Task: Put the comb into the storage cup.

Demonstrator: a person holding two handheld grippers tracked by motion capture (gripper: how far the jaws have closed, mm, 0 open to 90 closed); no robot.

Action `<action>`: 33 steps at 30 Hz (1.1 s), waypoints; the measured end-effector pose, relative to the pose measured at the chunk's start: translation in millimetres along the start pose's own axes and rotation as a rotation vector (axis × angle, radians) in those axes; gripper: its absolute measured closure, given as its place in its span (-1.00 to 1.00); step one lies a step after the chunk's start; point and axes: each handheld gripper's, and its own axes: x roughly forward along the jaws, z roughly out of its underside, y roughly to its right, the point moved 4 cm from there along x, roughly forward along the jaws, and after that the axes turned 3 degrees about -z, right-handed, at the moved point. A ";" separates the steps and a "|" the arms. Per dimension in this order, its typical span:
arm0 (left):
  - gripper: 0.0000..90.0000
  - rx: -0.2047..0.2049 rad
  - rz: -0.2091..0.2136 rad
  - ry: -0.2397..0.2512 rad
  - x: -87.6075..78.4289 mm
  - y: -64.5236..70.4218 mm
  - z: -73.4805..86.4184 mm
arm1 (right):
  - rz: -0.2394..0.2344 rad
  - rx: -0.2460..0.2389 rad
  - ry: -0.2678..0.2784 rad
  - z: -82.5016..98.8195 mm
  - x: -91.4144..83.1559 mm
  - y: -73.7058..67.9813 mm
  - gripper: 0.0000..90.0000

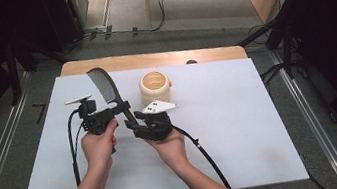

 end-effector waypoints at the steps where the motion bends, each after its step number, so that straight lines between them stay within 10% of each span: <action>1: 0.62 0.004 -0.003 -0.002 -0.1 -0.8 -0.2 | -0.002 -0.001 -0.004 0.1 -0.3 0.2 0.01; 13: 0.62 0.032 -0.039 -0.009 -1.4 -5.1 -1.8 | -0.051 -0.031 -0.009 0.1 -13.5 5.4 -0.41; 33: 0.62 0.059 -0.024 -0.043 -1.1 -6.1 -2.1 | -0.168 -0.043 -0.066 10.4 -31.7 15.3 -0.48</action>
